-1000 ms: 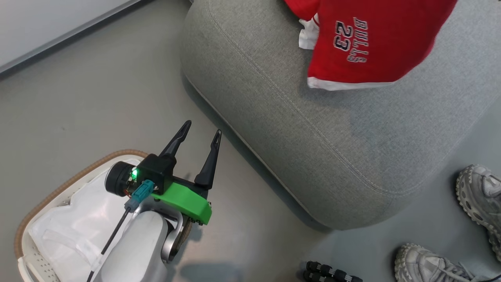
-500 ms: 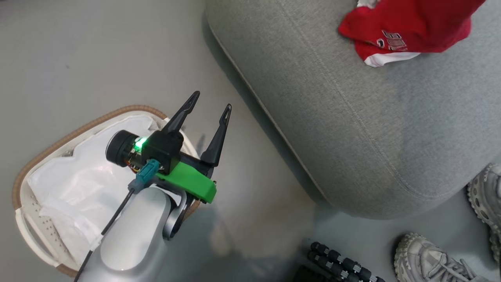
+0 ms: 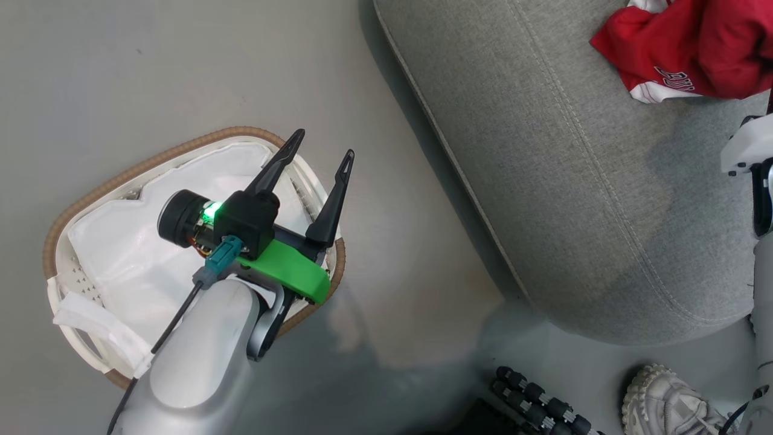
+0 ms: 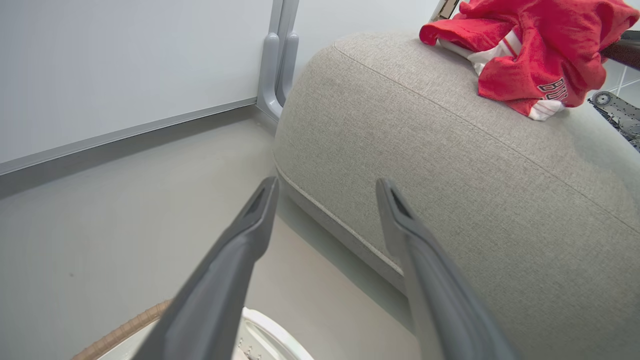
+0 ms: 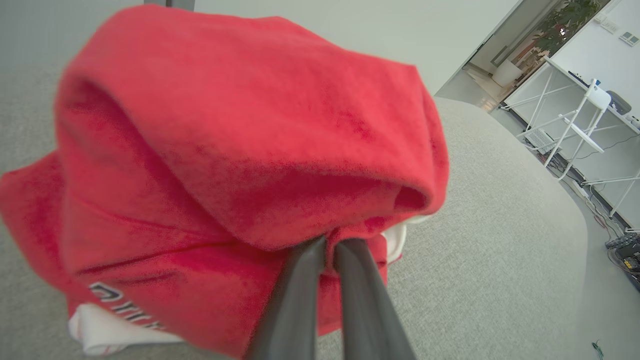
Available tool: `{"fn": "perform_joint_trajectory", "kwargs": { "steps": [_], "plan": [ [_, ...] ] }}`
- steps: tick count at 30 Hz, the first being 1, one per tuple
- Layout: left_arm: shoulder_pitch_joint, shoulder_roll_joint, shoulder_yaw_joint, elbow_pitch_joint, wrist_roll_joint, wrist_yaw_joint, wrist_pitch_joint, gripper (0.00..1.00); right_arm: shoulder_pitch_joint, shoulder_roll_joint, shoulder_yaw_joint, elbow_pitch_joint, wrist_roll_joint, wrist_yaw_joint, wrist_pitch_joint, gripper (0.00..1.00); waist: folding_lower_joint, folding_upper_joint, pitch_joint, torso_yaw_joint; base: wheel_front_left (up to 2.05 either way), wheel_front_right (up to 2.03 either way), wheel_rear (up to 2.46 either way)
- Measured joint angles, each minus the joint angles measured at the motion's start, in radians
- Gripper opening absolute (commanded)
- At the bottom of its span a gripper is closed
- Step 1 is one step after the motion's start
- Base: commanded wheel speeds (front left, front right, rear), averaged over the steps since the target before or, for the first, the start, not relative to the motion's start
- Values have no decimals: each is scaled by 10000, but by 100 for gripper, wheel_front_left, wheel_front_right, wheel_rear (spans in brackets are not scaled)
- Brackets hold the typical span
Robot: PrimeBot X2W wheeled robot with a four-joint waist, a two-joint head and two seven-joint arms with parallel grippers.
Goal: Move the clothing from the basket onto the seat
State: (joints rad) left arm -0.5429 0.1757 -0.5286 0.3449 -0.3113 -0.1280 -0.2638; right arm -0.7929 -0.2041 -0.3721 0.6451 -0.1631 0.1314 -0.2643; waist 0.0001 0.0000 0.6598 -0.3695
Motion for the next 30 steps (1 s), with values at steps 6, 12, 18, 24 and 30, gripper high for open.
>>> {"fn": "perform_joint_trajectory", "kwargs": {
  "steps": [6,12,18,24,30],
  "plan": [
    [17,-155,215,46,-58,0,-2,100,799,320,-161,-882,48,0,2,100,0,0,-478,-116,0,0,0],
    [375,-399,454,109,-109,0,-2,100,1717,422,240,-1605,150,0,0,100,-1,0,-1208,-167,0,0,0],
    [885,-698,769,107,-165,0,0,100,2466,449,1235,-2201,537,0,2,100,-1,0,-2052,-62,0,0,0],
    [1532,-934,1279,52,-174,-2,-2,100,2920,506,2357,-2709,1078,0,0,100,-2,0,-2903,272,0,0,0],
    [2057,-1068,2238,73,-63,-2,-2,100,3033,715,3248,-2884,1488,0,0,100,-2,0,-3550,796,0,0,0]
  ]
}}
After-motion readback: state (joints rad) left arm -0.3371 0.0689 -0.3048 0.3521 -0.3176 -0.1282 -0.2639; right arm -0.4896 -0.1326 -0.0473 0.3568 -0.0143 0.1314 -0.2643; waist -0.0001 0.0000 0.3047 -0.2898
